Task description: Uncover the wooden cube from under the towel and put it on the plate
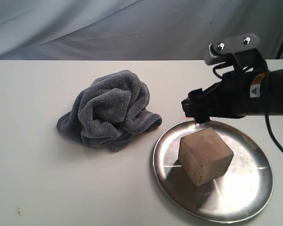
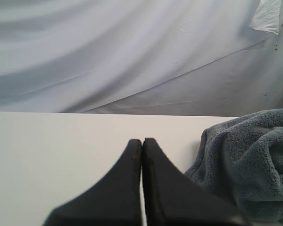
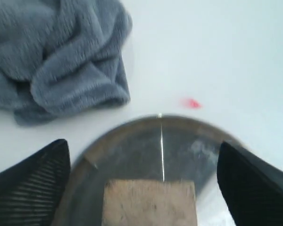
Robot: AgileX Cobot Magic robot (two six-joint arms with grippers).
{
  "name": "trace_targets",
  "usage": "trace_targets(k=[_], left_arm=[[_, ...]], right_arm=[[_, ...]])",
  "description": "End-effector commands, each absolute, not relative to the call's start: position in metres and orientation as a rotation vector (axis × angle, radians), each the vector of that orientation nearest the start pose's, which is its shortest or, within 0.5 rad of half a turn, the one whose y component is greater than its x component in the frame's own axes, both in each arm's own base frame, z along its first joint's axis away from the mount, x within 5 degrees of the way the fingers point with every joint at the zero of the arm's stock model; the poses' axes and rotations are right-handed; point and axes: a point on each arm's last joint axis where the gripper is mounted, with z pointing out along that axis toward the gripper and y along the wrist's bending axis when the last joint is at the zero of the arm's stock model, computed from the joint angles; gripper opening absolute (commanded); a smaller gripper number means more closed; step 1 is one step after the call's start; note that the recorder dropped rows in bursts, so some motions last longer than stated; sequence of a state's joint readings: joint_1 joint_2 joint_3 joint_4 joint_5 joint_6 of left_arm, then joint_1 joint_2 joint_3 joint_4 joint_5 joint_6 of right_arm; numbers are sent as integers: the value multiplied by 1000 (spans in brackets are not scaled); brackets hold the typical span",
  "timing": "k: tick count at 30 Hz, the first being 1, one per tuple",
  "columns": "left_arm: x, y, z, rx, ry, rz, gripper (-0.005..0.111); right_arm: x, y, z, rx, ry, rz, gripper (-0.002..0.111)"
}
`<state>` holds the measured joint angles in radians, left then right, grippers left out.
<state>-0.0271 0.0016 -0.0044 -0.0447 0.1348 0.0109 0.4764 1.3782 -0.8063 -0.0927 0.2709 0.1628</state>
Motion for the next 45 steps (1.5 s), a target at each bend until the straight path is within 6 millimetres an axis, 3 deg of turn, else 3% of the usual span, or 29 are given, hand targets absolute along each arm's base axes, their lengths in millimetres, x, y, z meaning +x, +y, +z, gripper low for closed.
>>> trace_targets(k=[1, 10, 16, 19, 21, 24, 27, 31, 34, 37, 45], left_arm=[[56, -2, 201, -1, 1617, -54, 1], [56, -2, 201, 0, 1617, -52, 1], [56, -2, 201, 0, 1617, -52, 1], [56, -2, 201, -2, 1617, -54, 1], [56, -2, 201, -2, 1617, -54, 1], [56, -2, 201, -2, 1617, -54, 1], [56, -2, 201, 0, 1617, -52, 1], [56, -2, 201, 0, 1617, -52, 1], [56, -2, 201, 0, 1617, -52, 1], [56, -2, 201, -2, 1617, -54, 1], [56, -2, 201, -2, 1617, -54, 1]], right_arm=[[250, 128, 274, -483, 2090, 265, 66], [252, 130, 286, -478, 1978, 295, 17], [252, 130, 288, -474, 1952, 304, 2], [253, 129, 288, -470, 1950, 303, 0], [257, 122, 288, -428, 1959, 292, 0], [270, 84, 289, -268, 1992, 213, 0], [269, 53, 296, -157, 1997, 140, 0], [248, 19, 322, -36, 1880, 74, 0], [222, 8, 325, -4, 1753, 56, 0], [194, 6, 323, -4, 1655, 59, 0], [149, 7, 309, -18, 1490, 77, 0]])
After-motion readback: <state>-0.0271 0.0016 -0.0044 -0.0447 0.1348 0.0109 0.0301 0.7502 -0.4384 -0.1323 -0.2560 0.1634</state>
